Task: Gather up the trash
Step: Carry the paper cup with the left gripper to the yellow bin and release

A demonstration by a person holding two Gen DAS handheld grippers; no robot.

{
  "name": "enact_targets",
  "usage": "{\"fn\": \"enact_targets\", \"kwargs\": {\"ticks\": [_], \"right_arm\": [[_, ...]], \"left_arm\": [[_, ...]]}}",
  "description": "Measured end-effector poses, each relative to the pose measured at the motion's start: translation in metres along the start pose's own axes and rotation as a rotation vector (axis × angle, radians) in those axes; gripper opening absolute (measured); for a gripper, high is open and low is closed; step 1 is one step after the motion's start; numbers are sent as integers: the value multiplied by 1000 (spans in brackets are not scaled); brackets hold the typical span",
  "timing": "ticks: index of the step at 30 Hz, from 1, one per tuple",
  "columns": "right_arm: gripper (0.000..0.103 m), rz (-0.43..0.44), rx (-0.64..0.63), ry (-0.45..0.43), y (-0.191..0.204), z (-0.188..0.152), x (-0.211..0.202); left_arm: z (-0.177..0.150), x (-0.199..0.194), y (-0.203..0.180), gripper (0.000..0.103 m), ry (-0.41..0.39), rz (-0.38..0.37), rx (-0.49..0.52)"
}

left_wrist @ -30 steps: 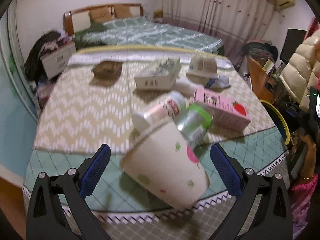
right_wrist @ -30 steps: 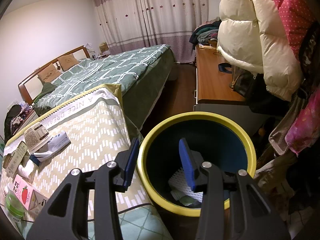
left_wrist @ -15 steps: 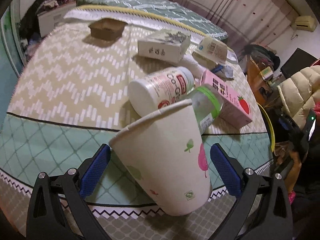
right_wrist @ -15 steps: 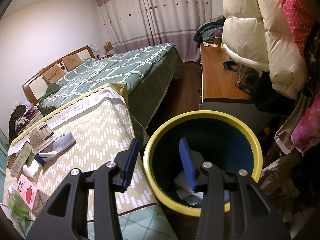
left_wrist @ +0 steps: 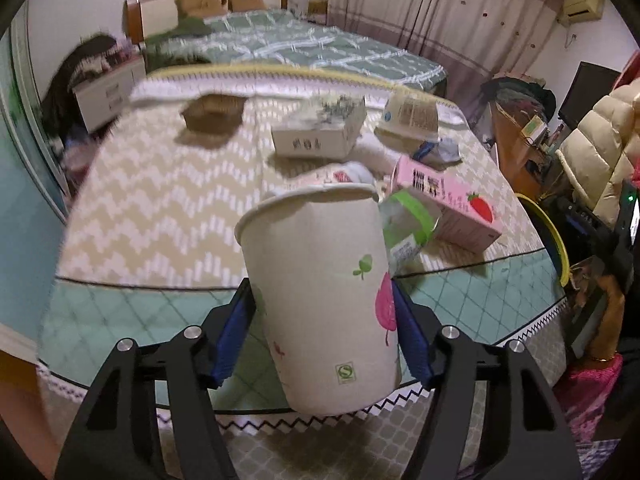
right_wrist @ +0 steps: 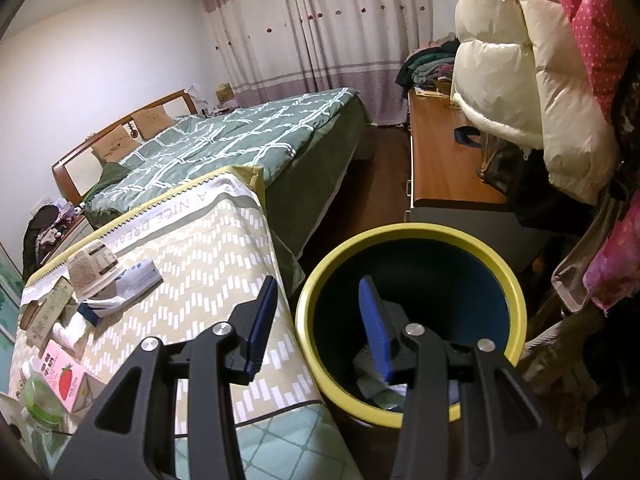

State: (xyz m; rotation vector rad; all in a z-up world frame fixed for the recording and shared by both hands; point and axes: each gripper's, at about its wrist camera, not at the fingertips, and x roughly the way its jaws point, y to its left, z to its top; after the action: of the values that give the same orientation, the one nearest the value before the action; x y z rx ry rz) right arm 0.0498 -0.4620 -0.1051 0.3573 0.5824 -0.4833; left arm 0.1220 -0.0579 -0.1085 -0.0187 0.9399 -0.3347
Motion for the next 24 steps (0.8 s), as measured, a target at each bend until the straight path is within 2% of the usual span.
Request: {"fn": "enact_targets", "kwargs": {"ticks": [3, 5, 12, 16, 24], "right_arm": [[41, 4, 0, -25, -3, 4, -11], [41, 6, 4, -43, -7, 6, -20], [41, -17, 9, -90, -28, 12, -44], [41, -47, 21, -103, -47, 10, -53], [41, -81, 39, -115, -84, 0, -68]], "left_arm": [[9, -17, -6, 66, -59, 22, 27], [15, -25, -11, 66, -84, 11, 42], [48, -30, -61, 66, -159, -99, 130], [68, -19, -106, 66, -173, -177, 202], [99, 16, -211, 66, -141, -319, 338]]}}
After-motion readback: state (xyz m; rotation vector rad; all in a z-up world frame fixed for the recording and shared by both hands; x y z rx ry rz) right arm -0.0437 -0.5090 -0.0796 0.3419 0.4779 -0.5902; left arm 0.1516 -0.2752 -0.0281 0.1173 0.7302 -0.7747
